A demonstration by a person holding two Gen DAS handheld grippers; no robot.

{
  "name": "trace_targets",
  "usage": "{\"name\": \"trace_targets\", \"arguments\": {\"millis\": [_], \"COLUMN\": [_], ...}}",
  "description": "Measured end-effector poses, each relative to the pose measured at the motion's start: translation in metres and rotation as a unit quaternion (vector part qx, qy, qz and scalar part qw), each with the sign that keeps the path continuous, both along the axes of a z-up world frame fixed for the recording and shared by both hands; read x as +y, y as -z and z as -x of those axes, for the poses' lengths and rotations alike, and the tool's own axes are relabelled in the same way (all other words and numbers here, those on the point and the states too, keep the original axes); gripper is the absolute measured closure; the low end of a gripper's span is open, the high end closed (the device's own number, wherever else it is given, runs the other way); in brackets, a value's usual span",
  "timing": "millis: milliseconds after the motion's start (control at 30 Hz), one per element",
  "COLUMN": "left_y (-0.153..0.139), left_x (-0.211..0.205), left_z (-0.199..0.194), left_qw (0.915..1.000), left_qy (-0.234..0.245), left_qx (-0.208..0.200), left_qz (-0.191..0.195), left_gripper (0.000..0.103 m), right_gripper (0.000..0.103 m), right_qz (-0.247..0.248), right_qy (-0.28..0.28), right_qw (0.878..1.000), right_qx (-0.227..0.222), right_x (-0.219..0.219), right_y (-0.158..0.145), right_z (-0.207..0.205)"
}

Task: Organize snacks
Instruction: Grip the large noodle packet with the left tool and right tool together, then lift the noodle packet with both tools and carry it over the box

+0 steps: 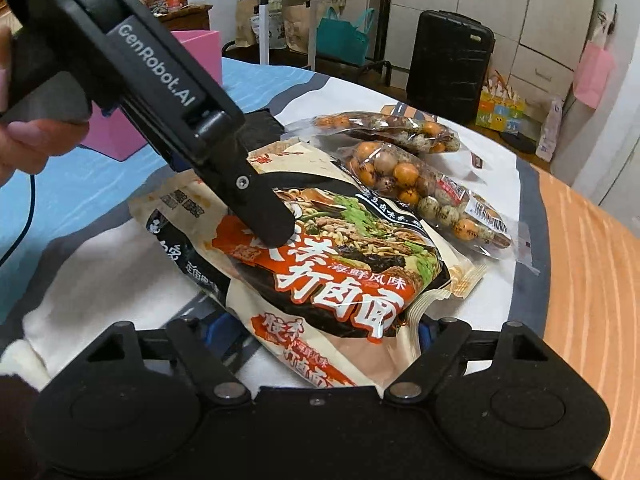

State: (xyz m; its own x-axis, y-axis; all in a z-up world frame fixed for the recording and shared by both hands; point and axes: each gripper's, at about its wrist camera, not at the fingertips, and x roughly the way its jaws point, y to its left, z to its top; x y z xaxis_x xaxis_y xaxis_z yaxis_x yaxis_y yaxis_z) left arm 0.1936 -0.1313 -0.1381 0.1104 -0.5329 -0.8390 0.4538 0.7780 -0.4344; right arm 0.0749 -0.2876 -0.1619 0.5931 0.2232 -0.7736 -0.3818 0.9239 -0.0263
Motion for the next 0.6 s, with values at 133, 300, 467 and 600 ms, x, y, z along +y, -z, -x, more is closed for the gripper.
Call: {"name": "trace_targets", "arguments": {"millis": [133, 300, 467, 600], "left_y": [-0.012, -0.027, -0.045, -0.058], "left_x": [-0.002, 0.0, 0.017, 0.034], "left_z": [0.015, 0.035, 0.053, 0.066], "left_qw": [0.999, 0.9959, 0.9953, 0.9951], "left_qy": [0.026, 0.04, 0.041, 0.032], "left_qx": [-0.028, -0.055, -0.072, -0.08], "left_qz": [-0.025, -0.058, -0.052, -0.048], "left_gripper": [0.041, 0.041, 0.041, 0.041], "right_gripper": [0.018, 0.019, 0.019, 0.019], "right_qz": [0.007, -0.011, -0.024, -0.022], "right_qy": [0.009, 0.027, 0.045, 0.042], "right_qw": [1.0, 1.0, 0.999, 0.999], "right_qx": [-0.007, 0.004, 0.003, -0.004], "right_x": [0.011, 0.021, 0.032, 0.046], "right_y": [-0.001, -0.005, -0.019, -0.029], "right_z": [0.01, 0.017, 0.028, 0.039]}}
